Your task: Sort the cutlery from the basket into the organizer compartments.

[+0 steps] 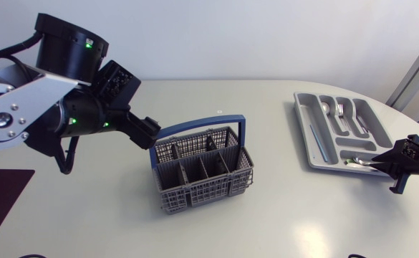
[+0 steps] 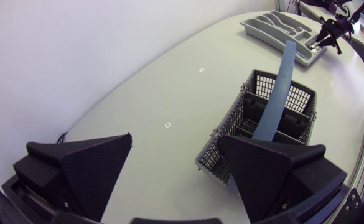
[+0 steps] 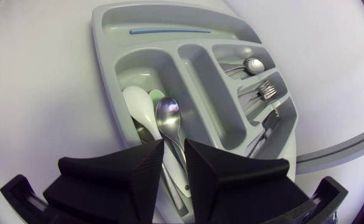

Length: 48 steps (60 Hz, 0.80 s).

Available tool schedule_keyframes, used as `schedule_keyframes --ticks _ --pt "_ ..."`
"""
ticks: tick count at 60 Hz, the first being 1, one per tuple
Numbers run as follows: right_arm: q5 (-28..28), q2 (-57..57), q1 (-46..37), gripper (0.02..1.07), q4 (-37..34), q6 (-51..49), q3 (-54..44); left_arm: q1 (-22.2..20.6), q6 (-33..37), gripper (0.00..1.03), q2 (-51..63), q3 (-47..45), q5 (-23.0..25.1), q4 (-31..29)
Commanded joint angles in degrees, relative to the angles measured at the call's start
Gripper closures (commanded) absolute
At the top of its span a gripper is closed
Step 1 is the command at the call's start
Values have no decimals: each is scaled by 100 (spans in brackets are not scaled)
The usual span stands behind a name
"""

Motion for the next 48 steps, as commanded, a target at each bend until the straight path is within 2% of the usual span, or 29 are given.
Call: schedule_keyframes --ticks 1,6,11,21,28,33,38,48 --pt "4 -163 55 71 26 -122 -200 27 89 4 -91 -207 35 72" --pt "-75 -400 55 65 26 36 -270 27 98 4 -91 -295 70 81" --pt "-365 -1121 108 60 -71 379 -587 35 107 4 -91 -418 131 160" --pt "-646 -2633 670 60 -88 1205 -1501 237 133 4 -83 -620 448 221" --pt "-655 -3309 1136 60 -79 1838 -1861 563 151 4 -197 -656 914 186" --pt "-664 -3740 1549 60 -71 2321 -2072 624 309 4 -970 -875 1731 274" --pt "-514 -3977 2006 60 0 2602 -2300 563 300 5 -1480 -779 1942 283" --pt "-216 -4355 2797 60 52 3253 -2573 694 467 7 -1665 -805 1951 10"
